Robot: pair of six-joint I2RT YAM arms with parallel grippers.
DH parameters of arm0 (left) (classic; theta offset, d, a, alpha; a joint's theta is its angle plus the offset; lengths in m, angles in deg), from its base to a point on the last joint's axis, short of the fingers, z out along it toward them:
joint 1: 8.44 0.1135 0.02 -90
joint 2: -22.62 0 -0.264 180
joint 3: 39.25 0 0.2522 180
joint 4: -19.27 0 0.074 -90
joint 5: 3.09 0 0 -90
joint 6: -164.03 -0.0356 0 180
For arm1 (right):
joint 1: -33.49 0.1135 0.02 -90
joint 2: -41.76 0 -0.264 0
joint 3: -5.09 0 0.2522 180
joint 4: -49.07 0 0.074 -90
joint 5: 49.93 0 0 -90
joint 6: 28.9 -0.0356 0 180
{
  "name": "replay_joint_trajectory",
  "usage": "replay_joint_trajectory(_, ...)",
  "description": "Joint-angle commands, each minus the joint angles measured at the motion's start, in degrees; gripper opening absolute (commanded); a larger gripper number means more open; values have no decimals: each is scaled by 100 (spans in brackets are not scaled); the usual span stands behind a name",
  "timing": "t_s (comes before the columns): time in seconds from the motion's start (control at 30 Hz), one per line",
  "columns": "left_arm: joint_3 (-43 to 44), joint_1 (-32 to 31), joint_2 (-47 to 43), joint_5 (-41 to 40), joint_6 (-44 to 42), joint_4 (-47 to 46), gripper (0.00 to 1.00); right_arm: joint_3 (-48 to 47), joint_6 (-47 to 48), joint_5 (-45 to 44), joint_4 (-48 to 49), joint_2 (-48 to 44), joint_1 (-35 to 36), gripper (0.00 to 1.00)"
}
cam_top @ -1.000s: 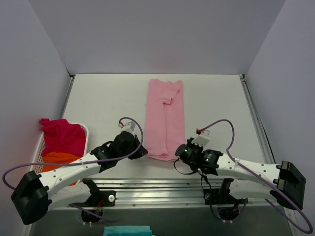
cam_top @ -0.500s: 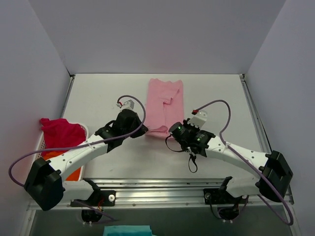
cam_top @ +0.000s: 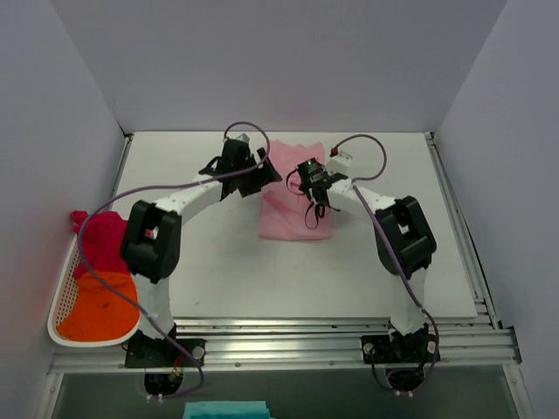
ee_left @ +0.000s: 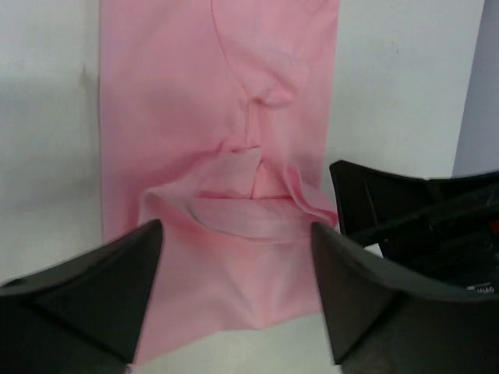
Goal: Fold and stack the t-shirts
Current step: Fold the folded rectangular tshirt in 1/3 of the way, then grab one side of the 2/3 rectangular tshirt with both arms
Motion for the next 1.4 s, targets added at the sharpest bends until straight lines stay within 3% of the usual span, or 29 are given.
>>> replay_joint_trajectory(0.0, 1345, 430, 1152, 1102, -198, 359, 94, -1489, 424, 439, -399, 848, -366, 97)
replay_joint_trajectory(0.03, 1992, 561, 1511, 1216, -181, 528, 94, -1748, 625, 527, -409, 1059, -480, 100)
replay_joint_trajectory(0.13, 2708, 685, 1638, 999, -268, 1012, 94, -2496, 828, 537, -681, 1088, -551, 100)
replay_joint_trajectory(0.27, 2554, 782, 1130, 709, -374, 987, 94, -2454, 934, 317, -700, 491, -552, 100)
replay_joint_trajectory(0.33, 2247, 809, 613, 498, -392, 934, 94, -2018, 926, 273, -639, -8, -543, 100)
replay_joint_trajectory(0.53, 253, 817, -1012, -250, -313, 407, 94, -268, 689, 439, -270, -1467, -437, 100)
replay_joint_trajectory(0.8, -2489, 572, -2509, -741, -58, -577, 94, 3043, 320, 1292, 1224, -3401, -332, 94)
replay_joint_trajectory(0.97, -2914, 492, -2520, -822, -14, -885, 94, 3883, 82, 1495, 1655, -3703, -227, 90)
replay_joint_trajectory(1.37, -2879, 387, -1904, -672, 4, -1237, 97, 4217, -349, 1196, 1972, -3105, 424, 79)
